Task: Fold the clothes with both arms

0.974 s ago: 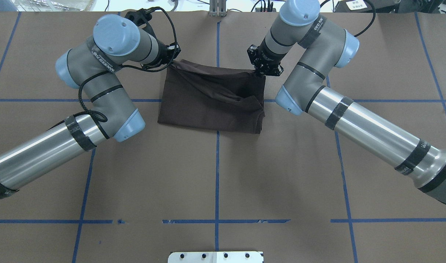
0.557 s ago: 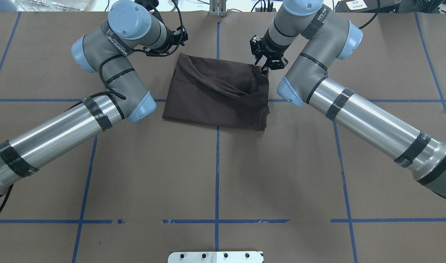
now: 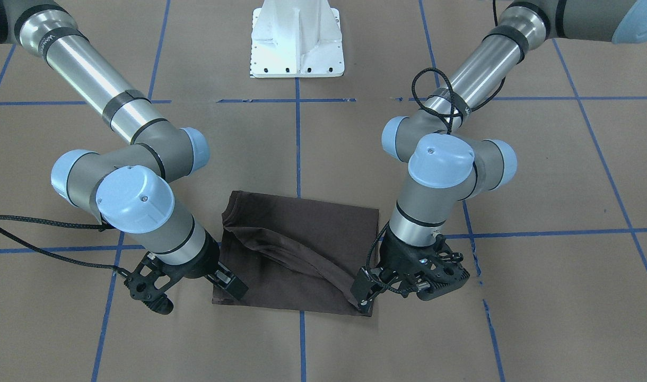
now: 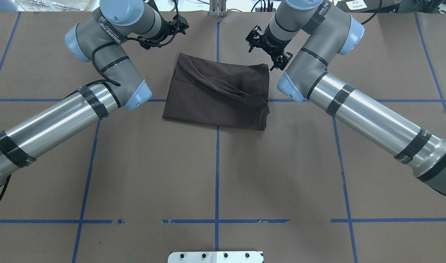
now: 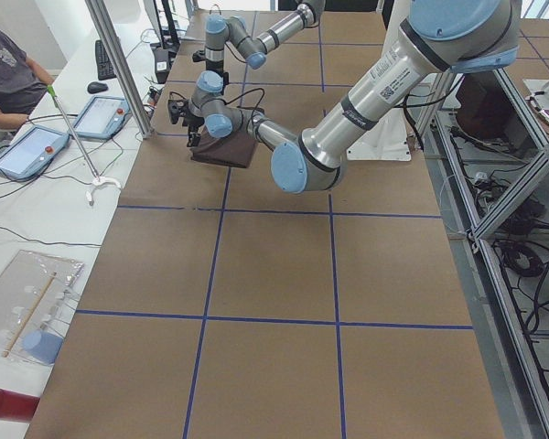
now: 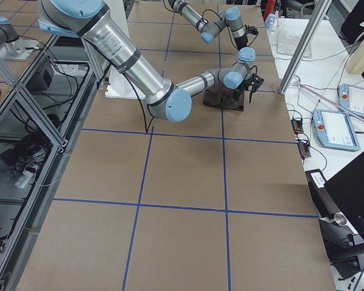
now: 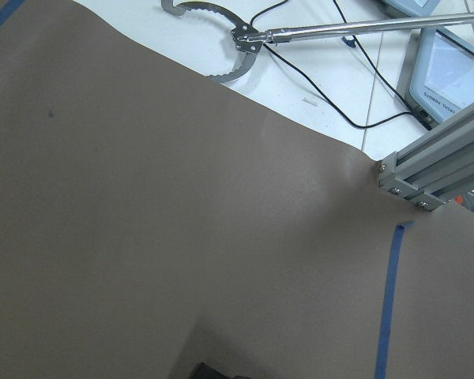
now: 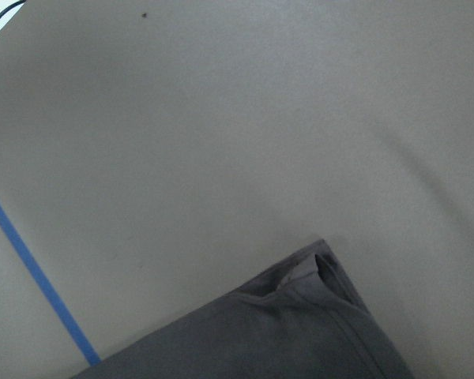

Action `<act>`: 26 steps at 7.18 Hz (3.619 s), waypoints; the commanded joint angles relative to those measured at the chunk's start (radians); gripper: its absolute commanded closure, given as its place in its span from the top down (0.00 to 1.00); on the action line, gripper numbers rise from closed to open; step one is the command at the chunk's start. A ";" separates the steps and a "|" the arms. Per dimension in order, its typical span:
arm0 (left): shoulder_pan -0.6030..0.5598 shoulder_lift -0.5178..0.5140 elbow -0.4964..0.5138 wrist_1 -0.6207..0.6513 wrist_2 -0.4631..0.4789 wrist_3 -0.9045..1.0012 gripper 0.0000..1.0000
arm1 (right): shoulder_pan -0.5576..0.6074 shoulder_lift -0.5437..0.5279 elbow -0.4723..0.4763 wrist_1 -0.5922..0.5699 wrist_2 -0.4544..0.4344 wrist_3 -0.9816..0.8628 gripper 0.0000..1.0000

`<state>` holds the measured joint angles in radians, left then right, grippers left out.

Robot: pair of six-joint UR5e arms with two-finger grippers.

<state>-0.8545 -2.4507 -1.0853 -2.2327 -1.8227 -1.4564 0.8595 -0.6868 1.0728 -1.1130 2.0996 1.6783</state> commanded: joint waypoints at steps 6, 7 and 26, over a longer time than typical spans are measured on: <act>-0.063 0.226 -0.220 0.004 -0.086 0.194 1.00 | -0.149 0.016 0.036 -0.120 -0.236 -0.269 1.00; -0.063 0.228 -0.222 0.001 -0.086 0.194 1.00 | -0.169 0.009 0.029 -0.120 -0.237 -0.267 1.00; -0.066 0.225 -0.237 0.010 -0.087 0.194 1.00 | -0.042 0.012 -0.016 -0.120 -0.191 -0.432 1.00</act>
<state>-0.9193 -2.2268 -1.3221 -2.2201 -1.9086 -1.2625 0.8021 -0.6751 1.0582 -1.2334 1.9064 1.2883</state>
